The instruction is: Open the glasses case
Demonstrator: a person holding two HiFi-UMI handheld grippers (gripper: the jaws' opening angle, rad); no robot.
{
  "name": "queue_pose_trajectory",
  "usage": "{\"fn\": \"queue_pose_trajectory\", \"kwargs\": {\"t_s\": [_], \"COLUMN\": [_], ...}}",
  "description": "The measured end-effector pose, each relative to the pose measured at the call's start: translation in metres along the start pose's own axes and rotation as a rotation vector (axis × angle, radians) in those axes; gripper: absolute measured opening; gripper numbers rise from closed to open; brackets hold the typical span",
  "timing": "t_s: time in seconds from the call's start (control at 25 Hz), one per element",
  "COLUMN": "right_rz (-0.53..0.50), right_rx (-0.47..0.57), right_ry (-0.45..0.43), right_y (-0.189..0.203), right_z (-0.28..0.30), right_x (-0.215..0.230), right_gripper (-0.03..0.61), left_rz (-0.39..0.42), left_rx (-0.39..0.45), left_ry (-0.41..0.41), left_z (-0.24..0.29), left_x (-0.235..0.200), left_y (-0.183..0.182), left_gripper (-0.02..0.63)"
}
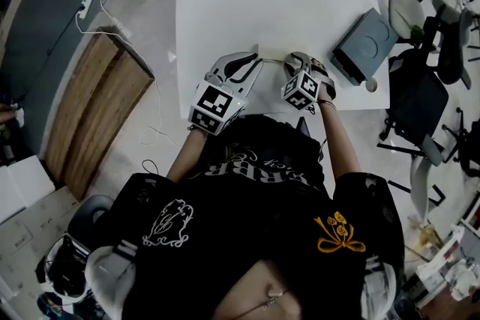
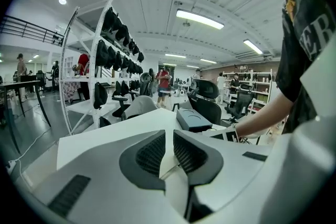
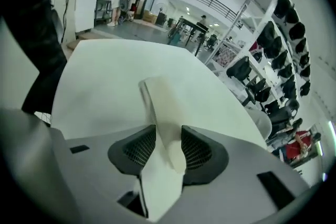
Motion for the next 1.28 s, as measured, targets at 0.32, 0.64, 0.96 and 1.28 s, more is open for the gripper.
{"fn": "queue_pose_trajectory", "kwargs": {"t_s": [0.32, 0.64, 0.96, 1.28], "right_rz": [0.007, 0.086, 0.183, 0.285], "right_rx": [0.003, 0.059, 0.083, 0.056], "right_ry": [-0.012, -0.008, 0.021, 0.010], "right_y": [-0.001, -0.012, -0.015, -0.019], "right_z": [-0.001, -0.015, -0.007, 0.016], "right_x": [0.002, 0.023, 0.059, 0.088], "right_gripper": [0.143, 0.071, 0.067, 0.078], "left_rz": [0.002, -0.007, -0.020, -0.027], "left_rx": [-0.005, 0.014, -0.001, -0.004], "left_ry": [-0.013, -0.036, -0.044, -0.061], "left_z": [0.001, -0.007, -0.008, -0.012], "left_x": [-0.008, -0.016, -0.011, -0.013], "left_y": [0.001, -0.002, 0.004, 0.007], "left_gripper": [0.046, 0.046, 0.046, 0.046]}}
Point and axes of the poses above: the fingertips, and each gripper's own axes: z forward along the fingers, x to its right, y out of its underside, the point moved 6 cm from there along -z, backward along the fingers, and after that the axes turned 10 degrees about -z, right-handed, at the moved point
